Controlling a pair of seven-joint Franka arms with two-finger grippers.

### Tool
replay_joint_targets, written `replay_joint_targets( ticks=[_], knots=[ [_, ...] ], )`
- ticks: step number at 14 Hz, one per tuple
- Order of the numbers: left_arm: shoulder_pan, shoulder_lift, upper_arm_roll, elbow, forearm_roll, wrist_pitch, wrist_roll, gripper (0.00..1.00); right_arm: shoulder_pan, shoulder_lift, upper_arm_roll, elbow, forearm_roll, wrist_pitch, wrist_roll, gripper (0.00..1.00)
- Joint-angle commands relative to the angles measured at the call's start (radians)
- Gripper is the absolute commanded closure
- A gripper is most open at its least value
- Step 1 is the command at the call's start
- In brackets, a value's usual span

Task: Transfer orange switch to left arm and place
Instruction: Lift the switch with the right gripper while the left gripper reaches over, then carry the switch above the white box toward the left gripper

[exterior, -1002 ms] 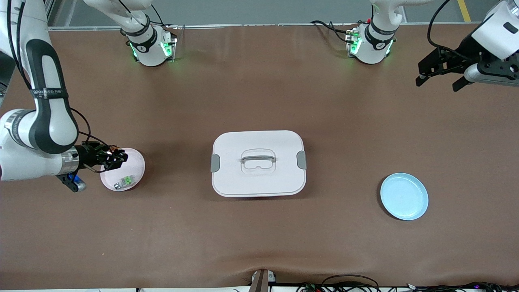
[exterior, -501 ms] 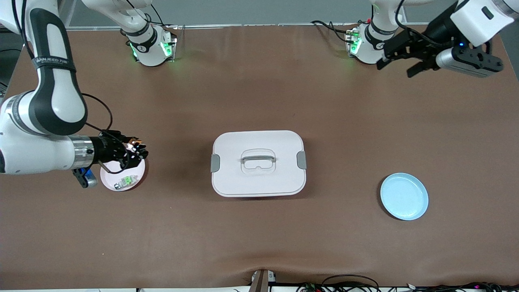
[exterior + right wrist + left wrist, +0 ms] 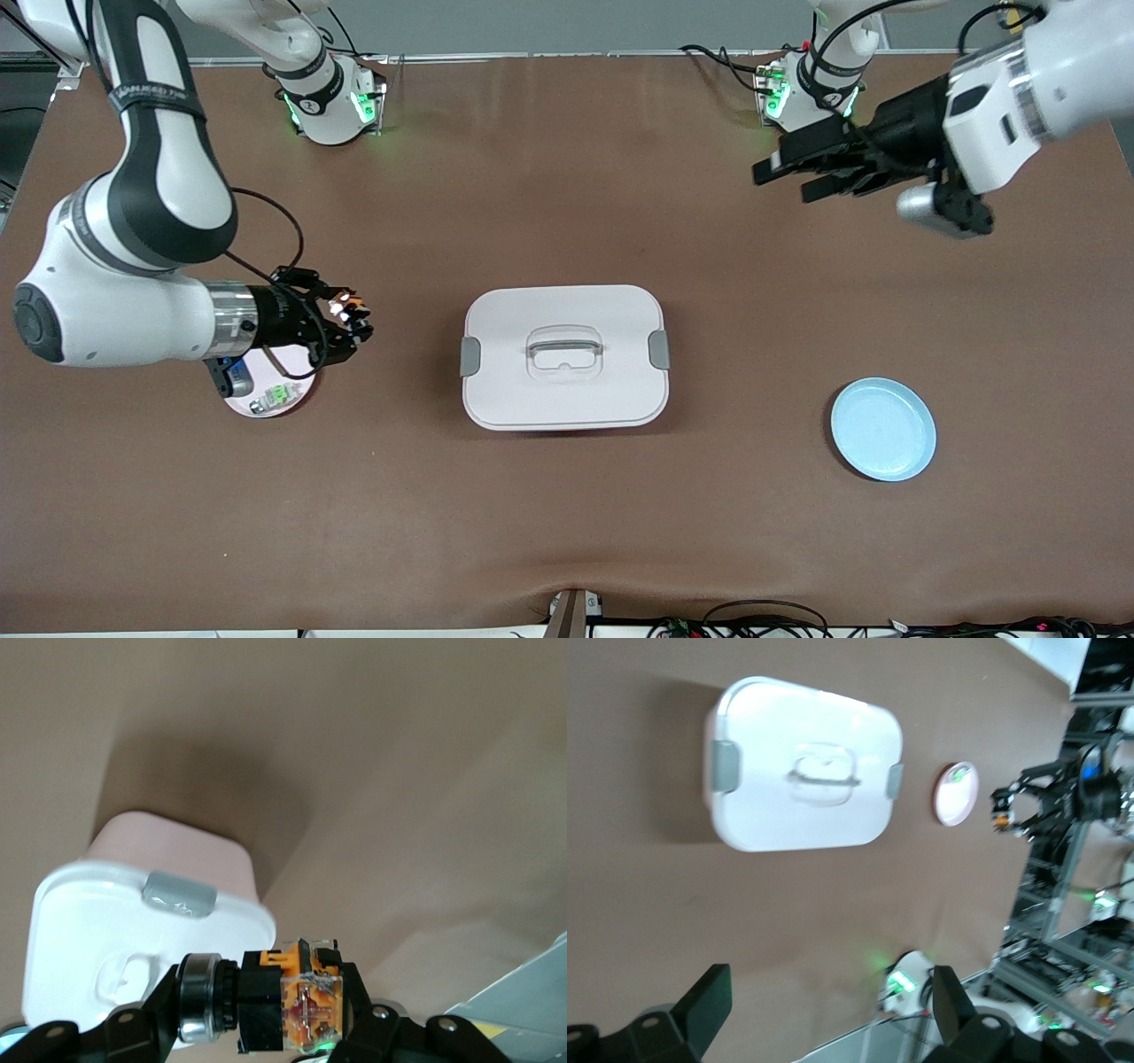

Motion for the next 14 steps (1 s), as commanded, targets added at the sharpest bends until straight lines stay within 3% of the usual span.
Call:
replay_joint_targets(
  ticks=[1,4,14],
  knots=[
    [-0.010,0.056,-0.061,0.019,-0.063,0.104,-0.090,0.00,0.057,-0.007,-0.009,0.035,0.037,0.001,0.129,1.00],
    [-0.043,0.103,-0.121,0.013,-0.062,0.236,-0.202,0.00,0.110,-0.003,-0.009,0.072,0.048,0.042,0.241,1.00],
    [-0.240,0.254,-0.124,0.019,-0.070,0.537,-0.279,0.00,0.196,0.034,-0.009,0.230,0.091,0.046,0.523,1.00]
  ],
)
